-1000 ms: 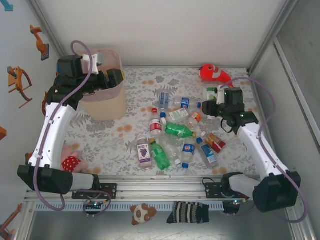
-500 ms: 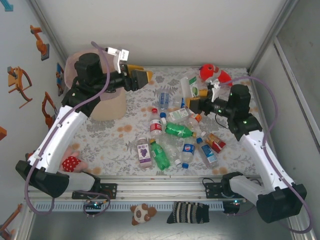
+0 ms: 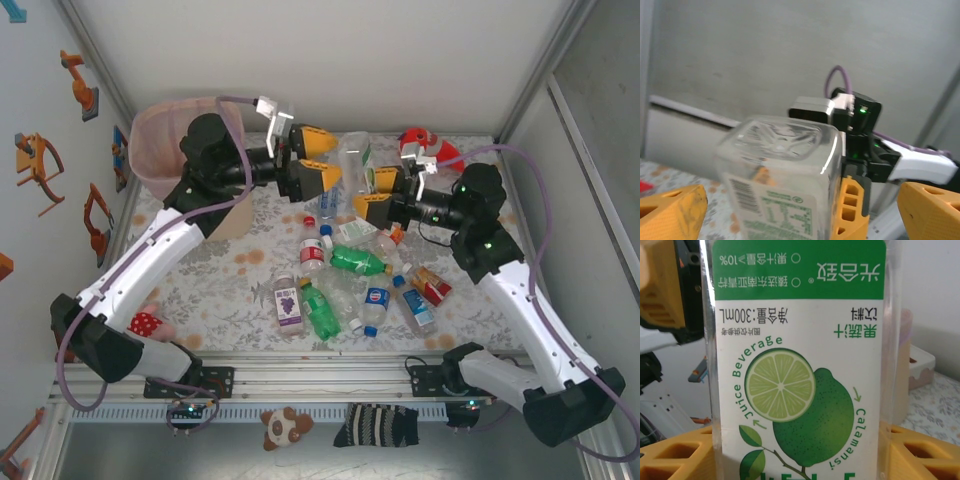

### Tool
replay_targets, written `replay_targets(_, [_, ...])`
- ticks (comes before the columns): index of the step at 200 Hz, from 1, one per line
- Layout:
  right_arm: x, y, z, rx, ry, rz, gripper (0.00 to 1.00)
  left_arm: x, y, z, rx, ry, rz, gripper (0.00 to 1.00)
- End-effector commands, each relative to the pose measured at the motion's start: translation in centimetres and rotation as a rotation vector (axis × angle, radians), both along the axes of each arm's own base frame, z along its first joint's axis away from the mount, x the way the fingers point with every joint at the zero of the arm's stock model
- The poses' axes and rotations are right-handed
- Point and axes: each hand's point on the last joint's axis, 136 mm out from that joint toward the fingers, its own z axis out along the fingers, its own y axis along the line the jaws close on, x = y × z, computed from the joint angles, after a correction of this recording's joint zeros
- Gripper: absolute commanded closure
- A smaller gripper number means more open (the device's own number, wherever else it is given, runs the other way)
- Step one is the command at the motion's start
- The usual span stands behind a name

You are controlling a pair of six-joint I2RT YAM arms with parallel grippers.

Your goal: Put the plastic bottles in the bin

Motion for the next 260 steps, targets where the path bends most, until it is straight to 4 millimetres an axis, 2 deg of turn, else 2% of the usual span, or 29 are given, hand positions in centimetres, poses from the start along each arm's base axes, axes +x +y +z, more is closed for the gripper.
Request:
replay_targets(1, [-2.6,0.1,4.9,0.091,-0.116,0.052,0.52,-3.9,0.2,2.3,-0.076,-0.127,-0.164,0.02])
replay_targets(45, [-4.3,1.0,7.8,0.187,-0.130,0.146,0.52,-5.6,-0.5,2.9,-0.103,-0.144,-0.243,0.05])
replay_targets(74, [-5.2,1.2,9.2,0.220,-0.152,0.182,0.53,-5.5,-0.6,3.2,-0.108,-0.147,-0.223,0.06])
replay_targets(105, [-5.7,1.3,9.2,0.206,-0.160,0.186,0.53,-4.2,-0.5,3.2,-0.092,-0.142,-0.112,0.04])
replay_targets(165, [-6.5,1.7,9.1,0.196,-0.178,0.215,0.54,-4.7,-0.5,3.1,-0.077,-0.131,-0.125,0.03])
replay_targets(202, [-6.1,1.8,8.8,0.186,-0.174,0.197,0.54,-5.7,-0.2,3.5,-0.090,-0.157,-0.155,0.15])
replay_targets(260, [-5.5,1.8,8.4,0.178,-0.157,0.166,0.54,-5.9,0.0,3.7,-0.099,-0.173,-0.150,0.36])
